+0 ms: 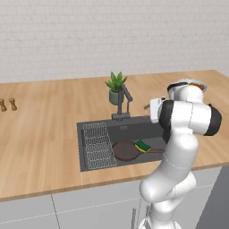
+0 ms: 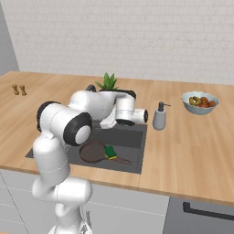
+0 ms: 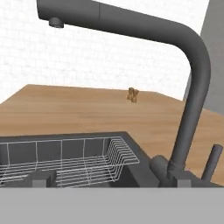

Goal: Pick the pan and sponge and place them into the sink. Then turn on the water.

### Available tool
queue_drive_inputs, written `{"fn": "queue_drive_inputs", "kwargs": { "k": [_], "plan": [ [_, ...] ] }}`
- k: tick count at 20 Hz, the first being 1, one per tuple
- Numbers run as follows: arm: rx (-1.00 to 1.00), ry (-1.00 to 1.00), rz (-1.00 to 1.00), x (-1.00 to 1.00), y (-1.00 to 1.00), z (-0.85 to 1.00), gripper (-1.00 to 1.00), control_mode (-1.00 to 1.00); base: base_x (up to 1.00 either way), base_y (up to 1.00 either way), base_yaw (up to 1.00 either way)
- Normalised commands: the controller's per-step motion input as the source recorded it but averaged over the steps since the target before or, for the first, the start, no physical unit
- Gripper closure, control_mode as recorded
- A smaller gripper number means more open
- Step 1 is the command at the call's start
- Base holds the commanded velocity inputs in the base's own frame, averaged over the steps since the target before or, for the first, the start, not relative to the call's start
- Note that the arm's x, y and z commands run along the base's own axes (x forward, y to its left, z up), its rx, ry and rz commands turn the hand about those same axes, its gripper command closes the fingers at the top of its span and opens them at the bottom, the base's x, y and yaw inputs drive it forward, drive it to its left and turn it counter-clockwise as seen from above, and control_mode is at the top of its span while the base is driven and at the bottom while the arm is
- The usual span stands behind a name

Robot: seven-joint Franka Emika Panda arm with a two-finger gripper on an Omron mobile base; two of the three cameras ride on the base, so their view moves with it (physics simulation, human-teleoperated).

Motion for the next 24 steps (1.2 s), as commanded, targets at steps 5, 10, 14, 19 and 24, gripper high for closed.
{"fn": "queue_drive_inputs", "kwargs": {
  "k": [5, 10, 14, 19, 24],
  "plan": [
    [0.05, 0.00, -0.31, 0.30, 0.55, -0.01, -1.00, -1.00, 0.00, 0.00, 0.00],
    [0.08, -0.04, -0.21, 0.09, 0.37, 0.00, -1.00, -1.00, 0.00, 0.00, 0.00],
    [0.12, -0.04, -0.05, 0.26, -0.05, 0.00, -1.00, -1.00, 0.00, 0.00, 0.00],
    [0.15, -0.01, 0.00, 0.48, -0.23, -0.03, -1.00, -1.00, 0.00, 0.00, 0.00],
    [0.10, 0.00, 0.00, 0.54, -0.11, -0.19, -1.00, -1.00, 0.00, 0.00, 0.00]
  ]
}}
